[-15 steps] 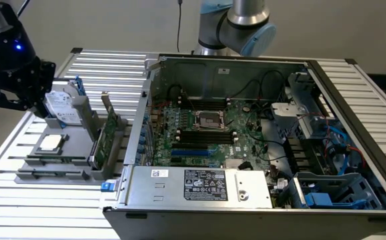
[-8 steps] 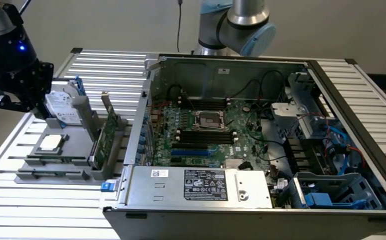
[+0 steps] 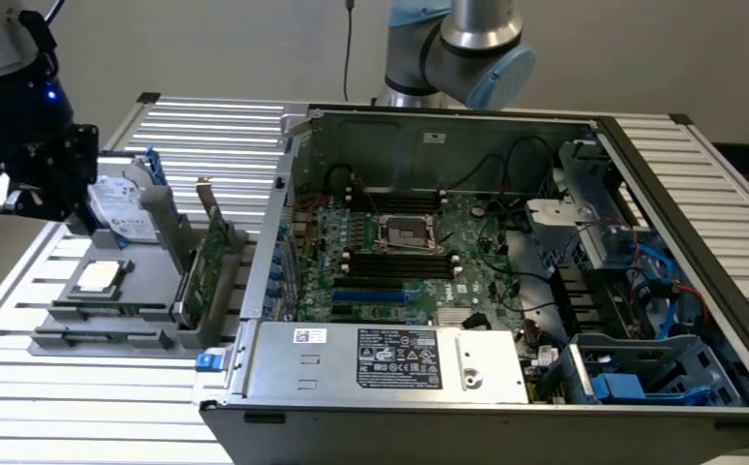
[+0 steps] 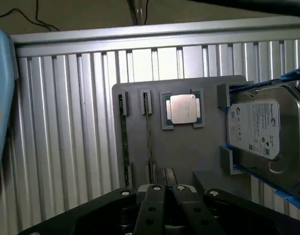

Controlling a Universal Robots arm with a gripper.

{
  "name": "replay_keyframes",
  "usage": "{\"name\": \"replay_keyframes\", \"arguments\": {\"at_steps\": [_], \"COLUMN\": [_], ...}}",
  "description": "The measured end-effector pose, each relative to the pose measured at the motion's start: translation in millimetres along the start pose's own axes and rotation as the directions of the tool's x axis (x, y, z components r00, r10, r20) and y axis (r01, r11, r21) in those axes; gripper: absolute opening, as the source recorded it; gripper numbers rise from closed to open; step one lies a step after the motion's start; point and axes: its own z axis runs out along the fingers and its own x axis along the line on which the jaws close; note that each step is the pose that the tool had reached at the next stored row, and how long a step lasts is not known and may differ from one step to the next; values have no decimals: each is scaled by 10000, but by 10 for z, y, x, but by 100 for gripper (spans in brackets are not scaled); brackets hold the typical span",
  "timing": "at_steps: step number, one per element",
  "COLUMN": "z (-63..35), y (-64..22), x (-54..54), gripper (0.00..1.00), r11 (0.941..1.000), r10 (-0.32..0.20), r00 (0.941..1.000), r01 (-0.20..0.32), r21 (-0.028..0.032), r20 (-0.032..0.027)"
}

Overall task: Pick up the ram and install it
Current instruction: 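Pick up the ram and move it above insertion slot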

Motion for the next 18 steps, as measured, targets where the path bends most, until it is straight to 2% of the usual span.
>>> {"name": "replay_keyframes", "arguments": {"at_steps": [4, 8, 9, 10, 11, 18], "z": [14, 16, 25, 47, 66, 196], "y": [6, 7, 15, 36, 51, 79], "x": [0, 10, 14, 23, 38, 180], "gripper": [11, 17, 24, 24, 31, 31], "r11": [9979, 9977, 9977, 9977, 9977, 9977], "r10": [-653, -673, -672, -671, -672, -673], "r00": [9979, 9977, 9977, 9977, 9977, 9977], "r01": [653, 673, 672, 671, 672, 673], "r21": [9, 12, 10, 20, 19, 16], "r20": [-33, -34, -35, -33, -34, -34]}}
